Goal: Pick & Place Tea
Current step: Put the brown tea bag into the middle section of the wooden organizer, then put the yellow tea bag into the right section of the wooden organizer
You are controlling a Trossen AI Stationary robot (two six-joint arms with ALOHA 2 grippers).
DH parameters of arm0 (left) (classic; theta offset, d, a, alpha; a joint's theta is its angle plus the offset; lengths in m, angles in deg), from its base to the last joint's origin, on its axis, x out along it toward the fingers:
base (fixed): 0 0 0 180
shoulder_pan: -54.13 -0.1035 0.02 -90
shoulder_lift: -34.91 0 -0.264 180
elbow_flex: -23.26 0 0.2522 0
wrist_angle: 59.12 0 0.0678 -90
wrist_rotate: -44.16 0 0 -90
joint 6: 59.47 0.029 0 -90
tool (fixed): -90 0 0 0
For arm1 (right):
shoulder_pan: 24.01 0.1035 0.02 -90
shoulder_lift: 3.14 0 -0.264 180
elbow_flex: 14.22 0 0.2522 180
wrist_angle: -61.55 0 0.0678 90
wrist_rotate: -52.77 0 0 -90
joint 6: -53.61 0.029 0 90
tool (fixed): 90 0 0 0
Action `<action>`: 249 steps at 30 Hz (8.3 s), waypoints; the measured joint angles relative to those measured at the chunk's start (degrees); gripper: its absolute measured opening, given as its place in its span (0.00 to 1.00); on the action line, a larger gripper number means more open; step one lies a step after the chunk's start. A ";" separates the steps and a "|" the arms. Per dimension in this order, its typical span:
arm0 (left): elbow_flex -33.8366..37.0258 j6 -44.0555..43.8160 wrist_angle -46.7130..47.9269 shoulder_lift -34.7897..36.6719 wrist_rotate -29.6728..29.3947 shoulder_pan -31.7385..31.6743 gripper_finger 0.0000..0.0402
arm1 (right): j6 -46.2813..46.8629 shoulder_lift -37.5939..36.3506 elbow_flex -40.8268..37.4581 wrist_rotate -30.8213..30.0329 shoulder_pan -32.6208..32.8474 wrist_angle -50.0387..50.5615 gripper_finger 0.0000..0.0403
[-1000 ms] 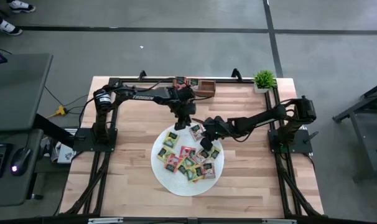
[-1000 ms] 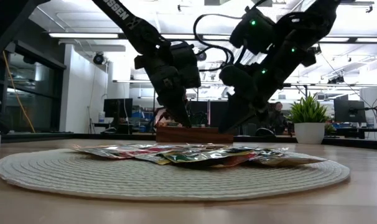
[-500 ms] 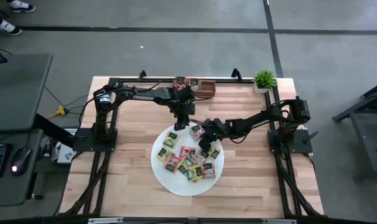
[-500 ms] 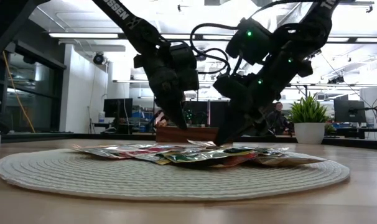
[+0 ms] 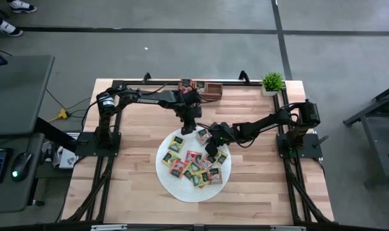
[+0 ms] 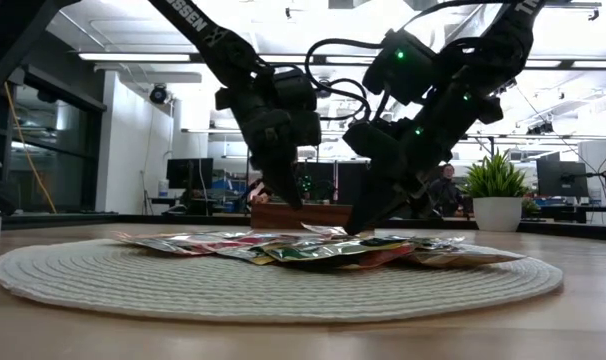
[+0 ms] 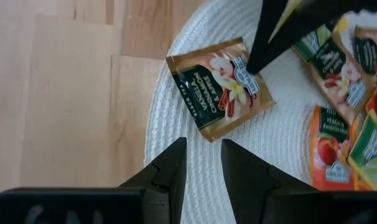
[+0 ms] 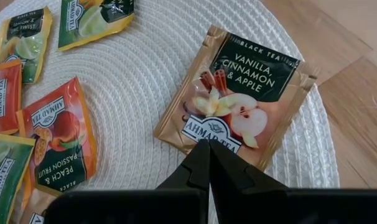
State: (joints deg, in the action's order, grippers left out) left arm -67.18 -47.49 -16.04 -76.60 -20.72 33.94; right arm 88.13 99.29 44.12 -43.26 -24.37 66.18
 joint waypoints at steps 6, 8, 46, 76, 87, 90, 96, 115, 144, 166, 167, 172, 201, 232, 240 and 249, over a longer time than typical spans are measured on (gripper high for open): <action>0.00 -3.80 -1.83 0.00 0.26 -0.02 0.29 | -0.02 0.00 0.00 0.00 0.00 0.09 0.00; -0.01 -5.04 -1.79 0.00 0.43 -0.02 0.32 | -0.02 0.00 0.00 0.00 0.00 0.11 0.00; -0.04 -13.93 -5.72 -5.53 10.15 1.96 0.54 | -3.11 0.11 -0.13 -1.05 0.04 -1.32 0.00; -0.04 -13.84 -6.81 -5.53 7.30 1.84 0.01 | -4.15 0.13 -0.13 -1.07 0.02 -2.31 0.00; -0.04 -13.34 -6.79 -5.51 7.28 1.86 0.00 | -3.97 -0.19 -0.13 -1.09 0.02 -2.30 0.00; -0.04 -13.32 -6.79 -5.49 7.30 1.86 0.00 | -3.96 -1.50 -0.13 -1.09 0.00 -2.23 0.00; -0.04 -12.30 -6.46 -5.49 7.30 1.86 0.00 | -3.96 -5.84 -0.12 -1.76 0.00 -1.33 0.00; -14.92 5.69 14.24 -5.49 -0.01 0.26 0.00 | -0.13 -27.60 -0.09 -4.73 0.00 27.69 0.00; -29.77 22.51 20.43 -5.44 -8.96 -18.17 0.00 | 5.09 -28.87 -2.03 -2.56 0.02 32.44 0.00; -48.76 27.33 29.40 -16.06 -12.19 -18.86 0.00 | 5.75 -28.87 -2.05 -3.48 0.02 31.78 0.00; -49.43 27.60 29.58 -16.53 -12.22 -18.84 0.00 | 5.75 -28.87 -2.05 -3.50 0.02 31.72 0.00; -50.34 27.68 31.66 -18.26 -12.04 -18.82 0.00 | 5.77 -28.87 -2.05 -4.29 0.01 31.48 0.00; -50.34 28.73 31.23 -18.95 -13.81 -18.81 0.00 | 5.57 -28.87 -2.08 -4.33 0.02 31.48 0.00; -51.98 28.99 31.93 -22.73 -16.38 -18.01 0.10 | 5.33 -28.87 -2.08 -4.85 0.01 31.08 0.00; -51.98 29.15 34.85 -22.71 -16.26 -18.03 0.34 | 5.08 -28.87 -2.08 -4.96 0.00 31.08 0.00; -51.95 29.38 36.64 -19.10 -13.01 -18.03 0.38 | 3.04 -28.87 -2.08 -4.61 0.02 31.13 0.00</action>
State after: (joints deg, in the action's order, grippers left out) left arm -119.13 -18.11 20.60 -95.70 -33.73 15.91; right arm 91.17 70.42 42.04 -47.87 -24.35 97.31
